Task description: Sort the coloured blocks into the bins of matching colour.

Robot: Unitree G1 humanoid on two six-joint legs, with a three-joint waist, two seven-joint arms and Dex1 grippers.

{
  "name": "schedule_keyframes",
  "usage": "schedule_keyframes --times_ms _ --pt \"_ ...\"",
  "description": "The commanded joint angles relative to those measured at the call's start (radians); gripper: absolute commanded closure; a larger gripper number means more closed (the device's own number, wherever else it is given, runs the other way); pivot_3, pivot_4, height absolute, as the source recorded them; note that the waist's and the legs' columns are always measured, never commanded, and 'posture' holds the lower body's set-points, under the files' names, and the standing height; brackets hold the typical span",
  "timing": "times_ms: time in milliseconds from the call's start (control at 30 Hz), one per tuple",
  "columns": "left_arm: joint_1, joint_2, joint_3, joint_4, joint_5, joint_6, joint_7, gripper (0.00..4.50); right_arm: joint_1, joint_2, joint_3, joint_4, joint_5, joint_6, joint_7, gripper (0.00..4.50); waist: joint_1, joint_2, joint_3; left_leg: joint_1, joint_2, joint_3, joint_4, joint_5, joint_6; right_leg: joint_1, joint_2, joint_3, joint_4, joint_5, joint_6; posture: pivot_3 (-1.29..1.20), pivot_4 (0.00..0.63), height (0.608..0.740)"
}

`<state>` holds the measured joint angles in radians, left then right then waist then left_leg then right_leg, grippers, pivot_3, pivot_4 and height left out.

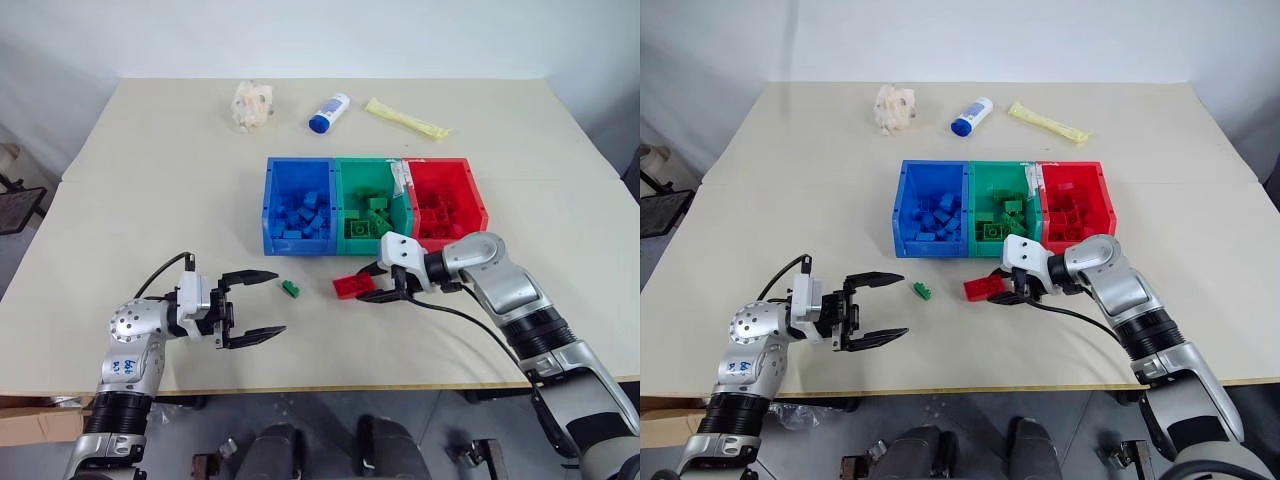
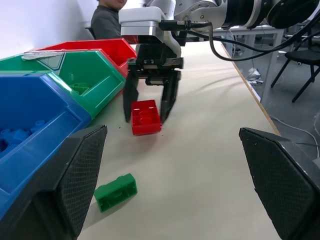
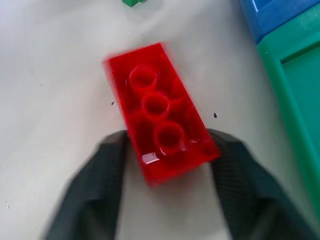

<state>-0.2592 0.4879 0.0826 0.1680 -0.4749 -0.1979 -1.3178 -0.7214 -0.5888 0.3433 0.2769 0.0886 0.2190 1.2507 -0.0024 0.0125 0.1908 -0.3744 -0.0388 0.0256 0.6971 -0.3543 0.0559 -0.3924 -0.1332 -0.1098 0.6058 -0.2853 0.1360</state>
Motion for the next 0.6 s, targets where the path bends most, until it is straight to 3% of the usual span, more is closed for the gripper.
schedule_keyframes --times_ms 33,333,433,600 --pt "-0.003 0.008 0.015 -0.018 -0.022 -0.004 -0.002 0.0 0.001 -0.011 -0.048 -0.065 0.022 0.019 -0.006 3.04 0.0 0.0 0.0 0.0 0.0 0.0 0.0 0.0 0.0 0.0 0.0 0.0 0.0 0.0 0.0 0.0 0.15 0.74" --pt "-0.038 0.009 0.002 0.035 -0.018 0.001 -0.047 0.0 0.118 -0.059 -0.191 -0.351 0.15 0.217 -0.065 3.04 0.003 0.0 0.0 0.0 0.0 -0.001 0.0 0.0 0.0 0.0 0.0 0.0 0.0 0.0 0.0 0.0 0.15 0.74" --pt "-0.06 0.014 -0.01 0.068 -0.008 -0.005 -0.077 0.0 0.171 -0.119 -0.331 -0.45 0.197 0.315 -0.14 3.04 0.007 0.0 0.0 0.0 0.0 -0.001 0.0 0.0 0.0 0.0 -0.001 0.0 0.0 0.0 0.0 0.0 0.15 0.74" --pt "-0.113 0.006 -0.014 0.129 0.004 -0.016 -0.091 0.0 0.172 -0.228 -0.486 -0.402 0.189 0.383 -0.253 3.04 0.014 0.0 0.0 0.0 -0.001 0.0 0.0 0.0 0.0 0.0 -0.001 0.001 -0.001 0.0 0.0 0.0 0.15 0.74"
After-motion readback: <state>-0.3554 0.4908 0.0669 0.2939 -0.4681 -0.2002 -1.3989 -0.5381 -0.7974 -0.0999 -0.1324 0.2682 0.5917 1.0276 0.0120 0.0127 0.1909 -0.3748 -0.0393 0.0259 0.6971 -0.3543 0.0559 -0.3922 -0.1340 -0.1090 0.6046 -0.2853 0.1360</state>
